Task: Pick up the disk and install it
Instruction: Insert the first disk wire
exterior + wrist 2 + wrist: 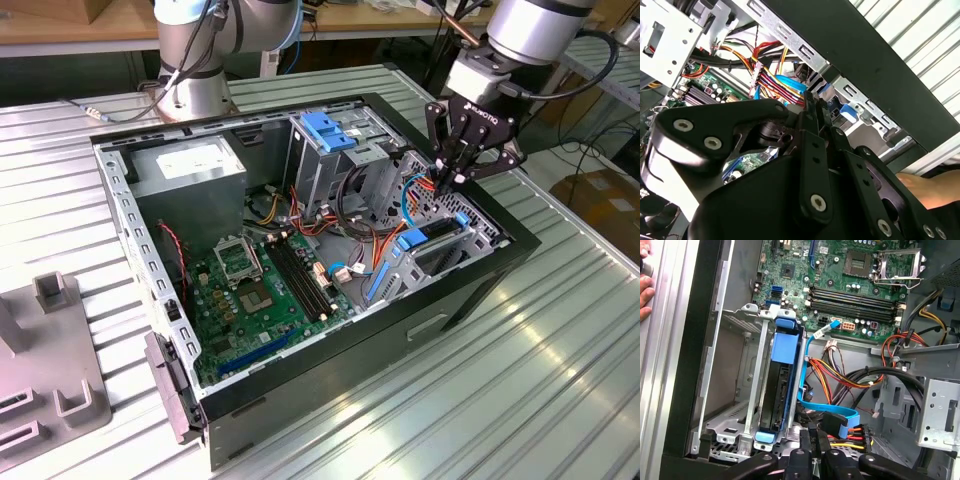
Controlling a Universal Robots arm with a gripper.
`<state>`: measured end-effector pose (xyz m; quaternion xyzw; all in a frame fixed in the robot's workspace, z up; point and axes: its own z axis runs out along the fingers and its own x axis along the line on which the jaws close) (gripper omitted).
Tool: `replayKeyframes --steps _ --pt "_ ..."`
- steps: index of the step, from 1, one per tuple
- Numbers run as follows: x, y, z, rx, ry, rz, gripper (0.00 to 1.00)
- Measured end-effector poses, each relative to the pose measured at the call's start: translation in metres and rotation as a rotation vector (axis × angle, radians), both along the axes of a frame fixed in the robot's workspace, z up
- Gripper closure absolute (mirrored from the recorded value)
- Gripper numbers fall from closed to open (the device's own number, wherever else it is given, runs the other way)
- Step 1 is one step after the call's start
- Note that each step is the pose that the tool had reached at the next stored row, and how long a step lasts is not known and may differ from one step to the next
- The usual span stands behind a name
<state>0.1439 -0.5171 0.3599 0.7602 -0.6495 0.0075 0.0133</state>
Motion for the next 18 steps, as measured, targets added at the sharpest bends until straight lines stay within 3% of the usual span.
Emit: replayKeyframes --steps 1,8,9,11,12,14,18 --pt "0.0 0.0 -0.0001 -0.0001 0.0 -0.016 0.83" --pt "-0.0002 -0.0022 -0.0004 0.0003 0.0001 -0.019 0.83" --pt "-0.002 -0.0042 -0.0012 0.0004 0.0001 -0.019 0.83" --pt "-0.003 -0.0176 -0.0051 0.0012 0.0001 -0.039 0.83" --pt "-0.003 -0.0185 -0.0066 0.0047 0.0001 -0.045 0.83" --pt "-0.007 -0.0209 -0.0115 0.0077 0.0001 -0.097 0.83" --pt "-0.0071 -0.0239 -0.0116 0.0081 0.0 -0.105 0.83"
